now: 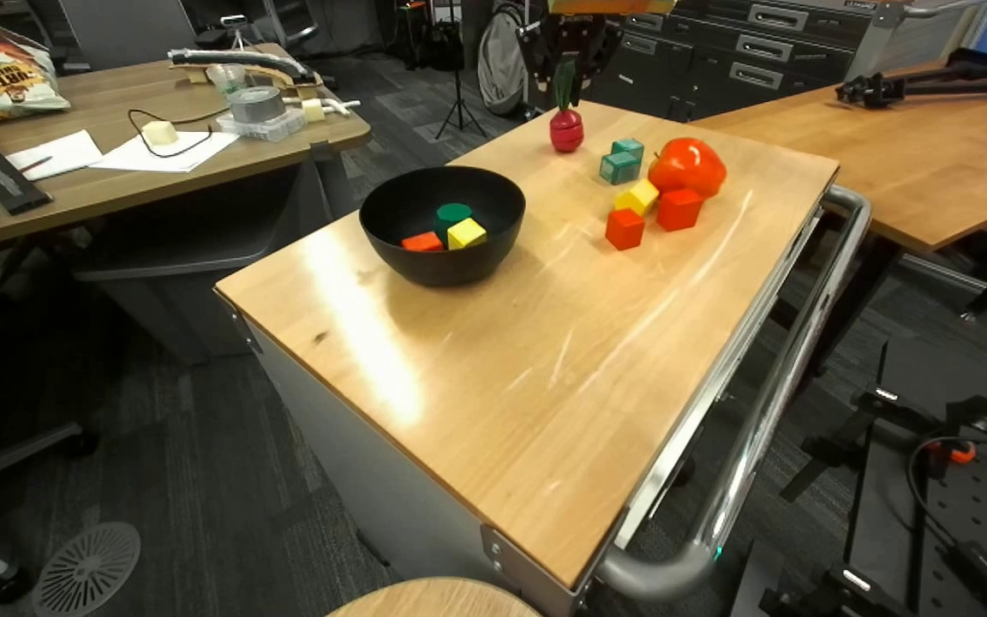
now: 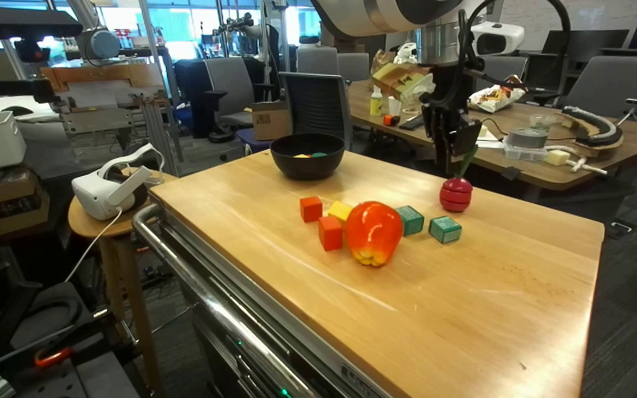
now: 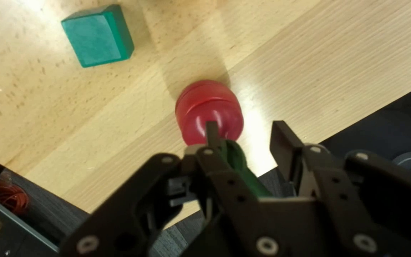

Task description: Put all the colored objects on the table in the bowl except the apple- move it backward

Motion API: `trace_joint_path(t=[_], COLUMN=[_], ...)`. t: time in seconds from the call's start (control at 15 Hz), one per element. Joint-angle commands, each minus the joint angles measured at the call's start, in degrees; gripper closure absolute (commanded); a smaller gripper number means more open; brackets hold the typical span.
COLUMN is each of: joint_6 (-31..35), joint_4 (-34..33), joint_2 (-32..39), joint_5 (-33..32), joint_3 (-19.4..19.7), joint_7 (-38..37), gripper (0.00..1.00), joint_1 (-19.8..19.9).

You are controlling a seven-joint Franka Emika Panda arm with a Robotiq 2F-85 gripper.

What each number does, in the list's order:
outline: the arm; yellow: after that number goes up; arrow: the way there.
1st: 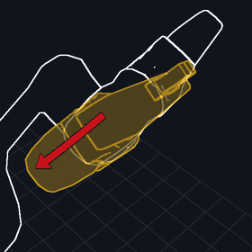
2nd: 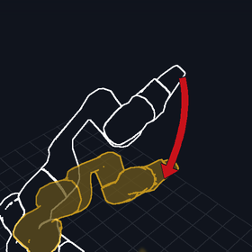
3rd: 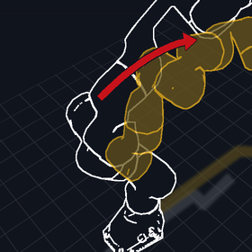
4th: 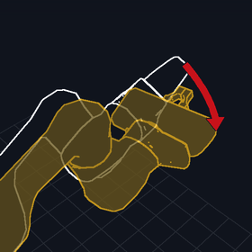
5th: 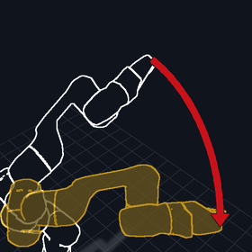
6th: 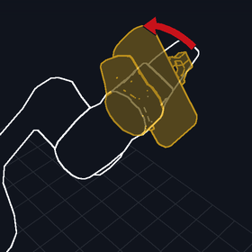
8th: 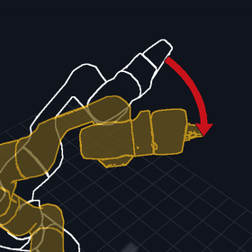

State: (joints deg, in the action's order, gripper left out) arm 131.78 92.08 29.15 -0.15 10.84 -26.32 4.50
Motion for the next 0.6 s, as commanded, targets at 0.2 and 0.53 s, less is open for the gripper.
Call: trace_joint_path(t=[0.2,0.53], joint_6=[-0.7,-0.4], joint_4=[-1.9,0.5], joint_2=[0.8,-2.8], joint_5=[-5.4,-5.6], joint_3=[2.1,0.7], joint_7=[-4.4,-2.9], gripper=[1.0,1.0], joint_1=[-2.4,-3.9])
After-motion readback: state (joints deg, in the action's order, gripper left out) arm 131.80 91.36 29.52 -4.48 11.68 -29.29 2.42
